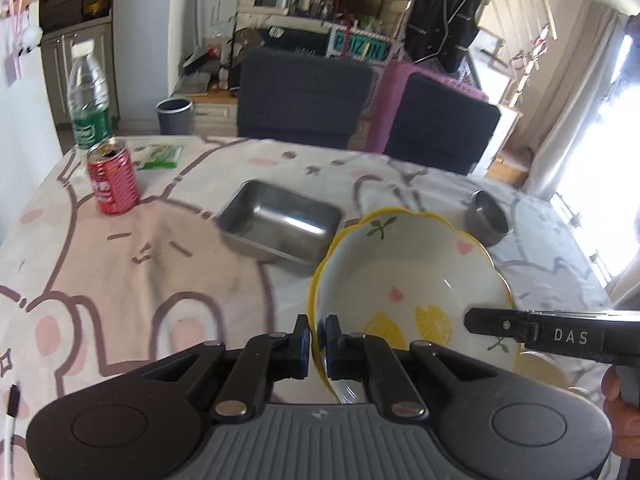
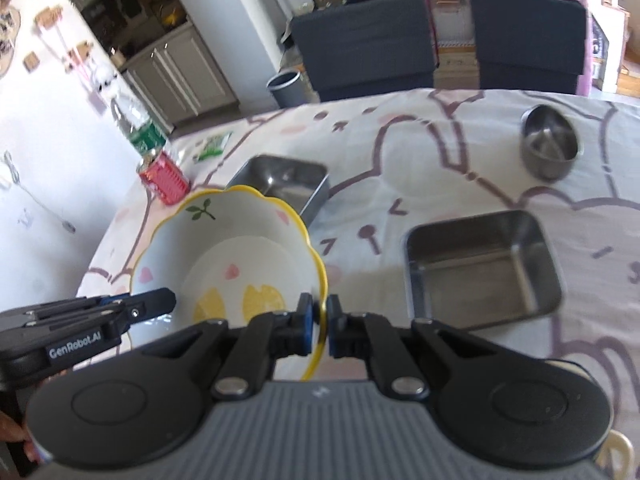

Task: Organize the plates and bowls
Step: 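Lift the lemon bowl with both tools and carry it to the cream bowl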

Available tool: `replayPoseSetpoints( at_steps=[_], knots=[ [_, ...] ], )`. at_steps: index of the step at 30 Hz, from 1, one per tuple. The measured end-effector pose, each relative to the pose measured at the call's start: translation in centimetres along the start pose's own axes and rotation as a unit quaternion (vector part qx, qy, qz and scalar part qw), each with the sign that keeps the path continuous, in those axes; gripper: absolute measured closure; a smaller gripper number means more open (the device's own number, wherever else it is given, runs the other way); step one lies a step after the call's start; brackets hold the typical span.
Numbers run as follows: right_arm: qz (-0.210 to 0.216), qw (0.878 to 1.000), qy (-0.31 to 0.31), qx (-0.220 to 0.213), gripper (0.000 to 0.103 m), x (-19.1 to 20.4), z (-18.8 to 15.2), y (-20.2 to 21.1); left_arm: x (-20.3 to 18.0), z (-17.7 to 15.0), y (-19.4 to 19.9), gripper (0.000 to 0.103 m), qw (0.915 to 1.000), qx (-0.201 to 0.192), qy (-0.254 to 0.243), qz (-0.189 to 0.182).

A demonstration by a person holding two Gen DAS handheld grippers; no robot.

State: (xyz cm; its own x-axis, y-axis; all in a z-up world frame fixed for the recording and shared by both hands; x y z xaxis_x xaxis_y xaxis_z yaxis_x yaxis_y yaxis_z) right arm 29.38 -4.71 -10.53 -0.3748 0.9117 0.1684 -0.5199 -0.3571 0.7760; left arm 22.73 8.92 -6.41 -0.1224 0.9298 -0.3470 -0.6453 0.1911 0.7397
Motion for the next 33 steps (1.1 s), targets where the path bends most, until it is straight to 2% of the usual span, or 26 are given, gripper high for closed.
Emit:
replayPoseSetpoints(
  at_steps=[7,19,26,33],
  knots=[
    [-0.007,0.999,-0.022,-0.027,0.095,-3.2,-1.7,4.4,-3.9,-1.5,1.5,0.096,0.9991,-0.013,0.001,-0.041],
    [-0.037,0.998,-0.05,-0.021,0.095,-8.1,-5.9,9.4,-9.2,-5.4,0.6,0.095,0.995,0.03,-0.031,-0.09],
    [-0.049,0.997,-0.053,0.007,0.095,-9.6,-8.0,10.3,-10.5,-7.7,-0.6,0.095,0.9923,0.069,-0.039,-0.095],
    [-0.066,0.996,-0.045,0.048,0.095,-10.0,-9.4,9.9,-11.1,-9.9,-2.2,0.095,0.9895,0.108,-0.056,-0.079]
  ],
)
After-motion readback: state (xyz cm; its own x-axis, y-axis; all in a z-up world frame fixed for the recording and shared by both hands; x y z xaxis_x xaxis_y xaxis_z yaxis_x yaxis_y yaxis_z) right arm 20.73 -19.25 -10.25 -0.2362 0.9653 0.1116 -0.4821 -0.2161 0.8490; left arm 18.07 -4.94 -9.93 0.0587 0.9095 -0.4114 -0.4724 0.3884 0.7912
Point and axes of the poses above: each gripper's, at about its wrist camera, not at the fingertips, and y roughly against the way its jaws point, x to its left, z to its top, the point moved 3 cm from there along -y, roughly the way its jaws point, and after that the axes turned 14 degrees about y, right-handed, at the moved point
